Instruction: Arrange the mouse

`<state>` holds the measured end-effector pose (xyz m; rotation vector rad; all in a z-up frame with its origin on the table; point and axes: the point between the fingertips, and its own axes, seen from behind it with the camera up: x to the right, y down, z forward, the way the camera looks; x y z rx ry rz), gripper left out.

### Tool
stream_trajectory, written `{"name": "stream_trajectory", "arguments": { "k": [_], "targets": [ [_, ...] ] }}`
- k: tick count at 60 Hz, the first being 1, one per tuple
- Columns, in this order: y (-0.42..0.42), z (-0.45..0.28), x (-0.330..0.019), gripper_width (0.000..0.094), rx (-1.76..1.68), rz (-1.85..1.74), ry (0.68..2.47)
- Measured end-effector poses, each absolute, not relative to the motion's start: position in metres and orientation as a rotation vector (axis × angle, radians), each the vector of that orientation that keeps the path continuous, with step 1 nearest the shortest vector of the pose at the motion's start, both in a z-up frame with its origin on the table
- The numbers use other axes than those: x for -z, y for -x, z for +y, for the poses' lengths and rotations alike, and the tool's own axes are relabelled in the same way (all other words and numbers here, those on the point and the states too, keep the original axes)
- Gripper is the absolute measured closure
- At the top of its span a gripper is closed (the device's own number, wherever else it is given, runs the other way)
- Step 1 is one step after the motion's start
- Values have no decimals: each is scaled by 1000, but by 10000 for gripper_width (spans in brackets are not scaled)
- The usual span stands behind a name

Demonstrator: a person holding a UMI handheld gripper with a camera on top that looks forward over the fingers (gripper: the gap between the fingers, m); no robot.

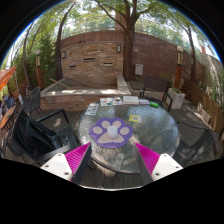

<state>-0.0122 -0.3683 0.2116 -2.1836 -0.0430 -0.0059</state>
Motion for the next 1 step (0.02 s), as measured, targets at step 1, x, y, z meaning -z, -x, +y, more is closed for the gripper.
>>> {"name": "stream_trajectory", "arguments": {
  "k": [1],
  "targets": [
    [12,-369,-213,86,4,-43,2183]
  ]
}}
